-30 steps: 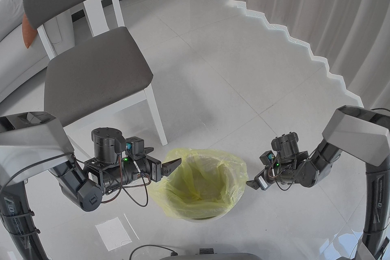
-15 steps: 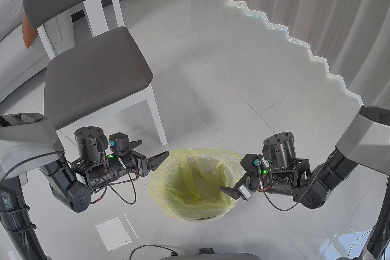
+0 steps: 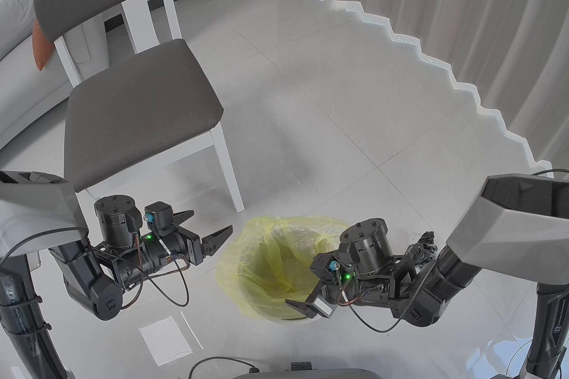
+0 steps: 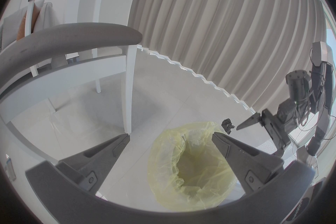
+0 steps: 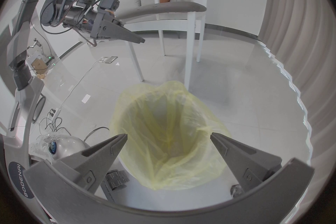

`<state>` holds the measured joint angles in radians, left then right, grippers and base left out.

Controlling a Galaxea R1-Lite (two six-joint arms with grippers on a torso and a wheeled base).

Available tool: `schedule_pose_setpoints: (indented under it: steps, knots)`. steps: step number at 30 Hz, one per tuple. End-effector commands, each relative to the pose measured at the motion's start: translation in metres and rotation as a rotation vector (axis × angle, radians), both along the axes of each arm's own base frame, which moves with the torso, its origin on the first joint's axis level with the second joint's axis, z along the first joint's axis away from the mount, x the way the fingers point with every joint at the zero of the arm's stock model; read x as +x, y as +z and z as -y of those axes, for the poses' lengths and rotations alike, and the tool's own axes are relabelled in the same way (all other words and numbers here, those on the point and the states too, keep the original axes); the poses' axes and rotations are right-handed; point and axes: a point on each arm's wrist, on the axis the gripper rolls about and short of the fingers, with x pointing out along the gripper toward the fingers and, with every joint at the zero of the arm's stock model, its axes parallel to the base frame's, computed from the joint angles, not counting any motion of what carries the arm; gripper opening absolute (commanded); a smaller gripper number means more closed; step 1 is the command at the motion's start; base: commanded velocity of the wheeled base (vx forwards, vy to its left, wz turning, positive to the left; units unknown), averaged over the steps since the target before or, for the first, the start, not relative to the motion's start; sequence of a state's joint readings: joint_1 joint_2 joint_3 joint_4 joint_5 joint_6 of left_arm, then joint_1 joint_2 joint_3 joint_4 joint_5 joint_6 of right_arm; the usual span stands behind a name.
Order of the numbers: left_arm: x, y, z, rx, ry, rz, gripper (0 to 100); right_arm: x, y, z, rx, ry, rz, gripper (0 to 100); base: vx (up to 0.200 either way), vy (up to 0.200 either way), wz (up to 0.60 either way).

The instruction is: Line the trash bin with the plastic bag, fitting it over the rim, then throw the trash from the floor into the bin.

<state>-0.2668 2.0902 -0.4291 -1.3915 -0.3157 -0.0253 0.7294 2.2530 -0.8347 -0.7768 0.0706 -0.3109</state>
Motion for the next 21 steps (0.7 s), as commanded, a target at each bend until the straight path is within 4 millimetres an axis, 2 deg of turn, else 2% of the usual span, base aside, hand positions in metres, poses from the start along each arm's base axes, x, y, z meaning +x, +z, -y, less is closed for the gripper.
schedule_pose_setpoints:
  steps: [1, 15, 19, 20, 21]
  knots:
    - [0.000, -0.006, -0.004, 0.002, 0.005, -0.019, 100, 0.002, -0.027, -0.011, -0.031, 0.019, -0.038, 100, 0.000, 0.000, 0.00]
    - [0.000, -0.008, -0.001, 0.005, -0.002, -0.025, 100, 0.001, -0.039, -0.009, -0.075, 0.035, -0.109, 100, 0.000, 0.000, 0.00]
    - [0.001, -0.010, 0.000, 0.006, -0.003, -0.029, 100, 0.003, -0.050, -0.011, -0.089, 0.036, -0.121, 100, 0.000, 0.000, 0.00]
    - [0.001, -0.010, 0.000, 0.006, -0.003, -0.029, 100, 0.004, -0.051, -0.011, -0.089, 0.036, -0.121, 0, 0.000, 0.000, 0.00]
    - [0.000, -0.010, 0.000, 0.006, -0.005, -0.029, 100, 0.004, -0.051, -0.012, -0.088, 0.036, -0.120, 0, 0.000, 0.000, 0.00]
